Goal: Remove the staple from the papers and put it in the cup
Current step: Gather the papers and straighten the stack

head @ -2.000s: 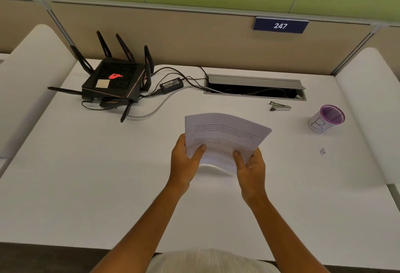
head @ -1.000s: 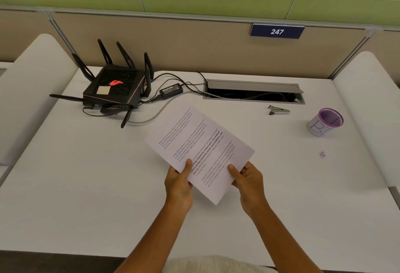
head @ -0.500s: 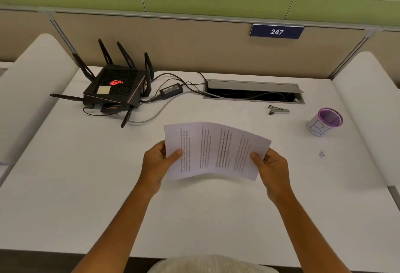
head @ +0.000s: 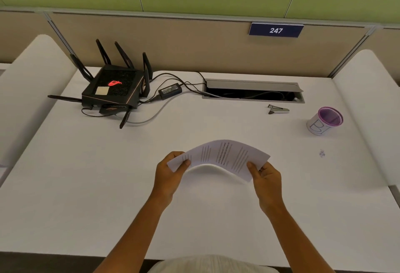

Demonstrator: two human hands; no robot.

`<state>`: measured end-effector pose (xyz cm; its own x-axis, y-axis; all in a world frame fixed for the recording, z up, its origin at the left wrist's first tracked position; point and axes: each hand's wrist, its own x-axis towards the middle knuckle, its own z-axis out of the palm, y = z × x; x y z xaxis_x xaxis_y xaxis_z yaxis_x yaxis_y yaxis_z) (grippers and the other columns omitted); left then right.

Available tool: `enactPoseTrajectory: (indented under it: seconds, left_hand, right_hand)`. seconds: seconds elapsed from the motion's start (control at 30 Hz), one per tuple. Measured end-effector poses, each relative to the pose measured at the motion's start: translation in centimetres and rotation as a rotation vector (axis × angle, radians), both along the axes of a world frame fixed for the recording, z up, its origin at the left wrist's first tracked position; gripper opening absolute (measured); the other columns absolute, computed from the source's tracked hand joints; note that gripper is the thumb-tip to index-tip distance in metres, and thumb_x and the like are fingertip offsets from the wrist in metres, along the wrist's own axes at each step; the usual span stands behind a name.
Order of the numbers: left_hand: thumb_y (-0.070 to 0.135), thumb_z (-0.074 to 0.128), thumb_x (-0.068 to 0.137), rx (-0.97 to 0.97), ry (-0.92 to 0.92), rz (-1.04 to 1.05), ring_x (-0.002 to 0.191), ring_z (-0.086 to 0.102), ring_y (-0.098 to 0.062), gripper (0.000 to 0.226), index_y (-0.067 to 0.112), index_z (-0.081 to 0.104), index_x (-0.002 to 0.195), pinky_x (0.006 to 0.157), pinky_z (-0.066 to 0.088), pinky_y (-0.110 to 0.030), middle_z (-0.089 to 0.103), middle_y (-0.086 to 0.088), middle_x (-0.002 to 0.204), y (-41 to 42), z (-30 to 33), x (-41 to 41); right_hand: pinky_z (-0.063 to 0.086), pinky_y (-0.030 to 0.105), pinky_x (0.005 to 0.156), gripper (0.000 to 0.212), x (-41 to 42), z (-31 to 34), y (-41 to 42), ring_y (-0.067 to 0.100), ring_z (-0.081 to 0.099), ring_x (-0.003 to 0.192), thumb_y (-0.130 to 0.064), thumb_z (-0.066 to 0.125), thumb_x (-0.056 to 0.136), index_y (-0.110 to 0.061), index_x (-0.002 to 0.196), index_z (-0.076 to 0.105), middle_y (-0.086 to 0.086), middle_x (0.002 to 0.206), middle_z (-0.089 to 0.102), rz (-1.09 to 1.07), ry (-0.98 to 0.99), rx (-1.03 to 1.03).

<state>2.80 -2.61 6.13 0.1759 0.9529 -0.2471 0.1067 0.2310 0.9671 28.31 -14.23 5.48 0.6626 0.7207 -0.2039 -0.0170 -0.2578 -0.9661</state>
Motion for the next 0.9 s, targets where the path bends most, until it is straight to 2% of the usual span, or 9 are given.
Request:
enactPoseTrajectory:
  seconds: [0.1, 0.27, 0.43, 0.5, 0.57, 0.63, 0.7, 0.8, 0.9]
  left_hand:
    - [0.02, 0.079, 0.093, 0.036, 0.003, -0.016, 0.088, 0.072, 0.0, 0.026, 0.046, 0.073, 0.096, 0.069, 0.056, -0.013, 0.077, 0.017, 0.094, 0.3, 0.4, 0.0]
    - [0.016, 0.081, 0.091, -0.029, 0.03, -0.013, 0.094, 0.073, 0.0, 0.031, 0.039, 0.071, 0.108, 0.07, 0.058, -0.011, 0.077, 0.021, 0.098, -0.8, -0.7, 0.2]
    - [0.025, 0.077, 0.095, -0.084, 0.112, 0.026, 0.085, 0.072, -0.003, 0.02, 0.028, 0.069, 0.113, 0.06, 0.056, -0.01, 0.073, 0.017, 0.099, -0.6, -1.0, 0.0]
    - [0.029, 0.074, 0.097, -0.093, 0.136, 0.005, 0.08, 0.075, -0.004, 0.017, 0.031, 0.069, 0.112, 0.057, 0.057, -0.012, 0.076, 0.015, 0.098, -0.2, -1.0, -0.4]
    - [0.031, 0.074, 0.097, -0.122, 0.118, 0.01, 0.082, 0.077, -0.007, 0.013, 0.036, 0.07, 0.107, 0.057, 0.058, -0.016, 0.079, 0.017, 0.091, 0.0, -0.9, -0.9]
    - [0.029, 0.076, 0.096, -0.169, 0.068, 0.047, 0.087, 0.077, -0.01, 0.012, 0.036, 0.072, 0.105, 0.063, 0.058, -0.02, 0.081, 0.019, 0.09, 0.0, -1.0, -1.5]
    - [0.025, 0.077, 0.095, -0.219, -0.009, 0.098, 0.094, 0.077, -0.013, 0.018, 0.032, 0.072, 0.111, 0.071, 0.058, -0.026, 0.082, 0.015, 0.098, -0.2, -1.2, -1.9]
    - [0.021, 0.077, 0.094, -0.303, -0.168, 0.177, 0.097, 0.077, -0.01, 0.026, 0.032, 0.071, 0.117, 0.073, 0.059, -0.025, 0.081, 0.013, 0.108, -1.1, -1.1, -2.1]
    - [0.018, 0.079, 0.092, -0.389, -0.31, 0.245, 0.103, 0.077, -0.013, 0.036, 0.03, 0.071, 0.125, 0.081, 0.062, -0.033, 0.081, 0.008, 0.117, -2.6, -1.2, -1.3]
  right_hand:
    - [0.059, 0.012, 0.075, 0.018, 0.4, 0.1, 0.2, -0.001, 0.074, 0.096, -0.02, 0.069, 0.1, -0.035, 0.107, 0.075, -0.017, 0.101, 0.079, -0.002, -0.012, 0.017]
    - [0.061, 0.018, 0.072, 0.017, 0.1, -1.3, -0.3, 0.008, 0.075, 0.098, -0.02, 0.067, 0.101, -0.033, 0.11, 0.073, -0.014, 0.101, 0.079, -0.002, 0.015, -0.051]
    - [0.063, 0.024, 0.075, 0.018, 1.4, -0.1, 0.6, 0.007, 0.077, 0.092, -0.022, 0.067, 0.101, -0.039, 0.104, 0.073, -0.012, 0.102, 0.08, 0.08, -0.007, -0.085]
    - [0.065, 0.03, 0.075, 0.012, 2.8, 0.9, 1.1, 0.011, 0.079, 0.089, -0.025, 0.069, 0.1, -0.034, 0.104, 0.076, -0.008, 0.103, 0.082, 0.138, -0.003, -0.103]
    - [0.066, 0.035, 0.076, 0.013, 4.4, 1.7, 1.4, 0.02, 0.08, 0.094, -0.028, 0.072, 0.098, -0.026, 0.11, 0.077, -0.002, 0.107, 0.082, 0.204, 0.078, -0.094]
    - [0.065, 0.036, 0.078, 0.027, 5.5, 2.2, 1.4, 0.026, 0.079, 0.102, -0.038, 0.074, 0.093, -0.024, 0.116, 0.077, 0.004, 0.114, 0.081, 0.267, 0.183, -0.088]
    - [0.064, 0.04, 0.082, 0.04, 5.9, 2.1, 1.2, 0.032, 0.075, 0.111, -0.044, 0.072, 0.09, -0.022, 0.123, 0.075, 0.008, 0.121, 0.078, 0.291, 0.301, -0.066]
    - [0.062, 0.051, 0.092, 0.045, 4.9, 1.3, 0.7, 0.041, 0.07, 0.12, -0.037, 0.07, 0.094, -0.01, 0.13, 0.07, 0.02, 0.132, 0.071, 0.23, 0.549, 0.043]
    - [0.059, 0.055, 0.097, 0.056, 1.9, 1.0, 0.6, 0.038, 0.068, 0.125, -0.036, 0.079, 0.09, -0.011, 0.138, 0.064, 0.018, 0.137, 0.069, 0.198, 0.637, 0.078]
